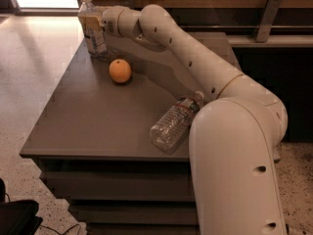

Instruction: Knock blue plastic bottle over

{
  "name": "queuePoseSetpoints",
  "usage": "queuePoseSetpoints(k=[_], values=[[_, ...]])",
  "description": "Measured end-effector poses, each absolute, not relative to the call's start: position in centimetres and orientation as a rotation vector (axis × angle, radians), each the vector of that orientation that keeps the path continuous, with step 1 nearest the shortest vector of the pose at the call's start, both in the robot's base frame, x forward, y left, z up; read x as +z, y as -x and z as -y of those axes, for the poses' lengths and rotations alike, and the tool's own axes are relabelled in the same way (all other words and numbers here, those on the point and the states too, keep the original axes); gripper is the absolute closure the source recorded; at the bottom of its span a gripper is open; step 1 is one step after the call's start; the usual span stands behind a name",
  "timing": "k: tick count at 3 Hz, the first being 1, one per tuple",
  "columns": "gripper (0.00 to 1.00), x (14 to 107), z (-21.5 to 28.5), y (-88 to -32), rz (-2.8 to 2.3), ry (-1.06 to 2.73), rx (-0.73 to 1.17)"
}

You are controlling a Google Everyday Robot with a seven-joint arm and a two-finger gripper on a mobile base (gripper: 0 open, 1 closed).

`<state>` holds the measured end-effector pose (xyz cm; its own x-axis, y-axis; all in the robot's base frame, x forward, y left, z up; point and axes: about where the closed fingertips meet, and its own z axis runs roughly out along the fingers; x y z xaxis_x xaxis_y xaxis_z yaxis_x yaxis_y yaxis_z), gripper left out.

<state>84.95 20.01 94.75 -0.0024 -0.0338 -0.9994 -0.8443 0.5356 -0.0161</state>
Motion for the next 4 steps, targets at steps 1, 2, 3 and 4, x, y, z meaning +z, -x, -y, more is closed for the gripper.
queuePoseSetpoints(k=[1, 2, 3, 4], values=[[0.88, 94.7, -20.3, -84.9, -1.443, 0.811, 0.766], [1.0, 94.6, -20.6, -84.8, -1.443, 0.813, 0.769], [1.0, 95.3, -19.5, -84.7, -1.471, 0.825, 0.736], [1.0, 96.7, -17.5, -84.7, -1.504, 0.841, 0.681]])
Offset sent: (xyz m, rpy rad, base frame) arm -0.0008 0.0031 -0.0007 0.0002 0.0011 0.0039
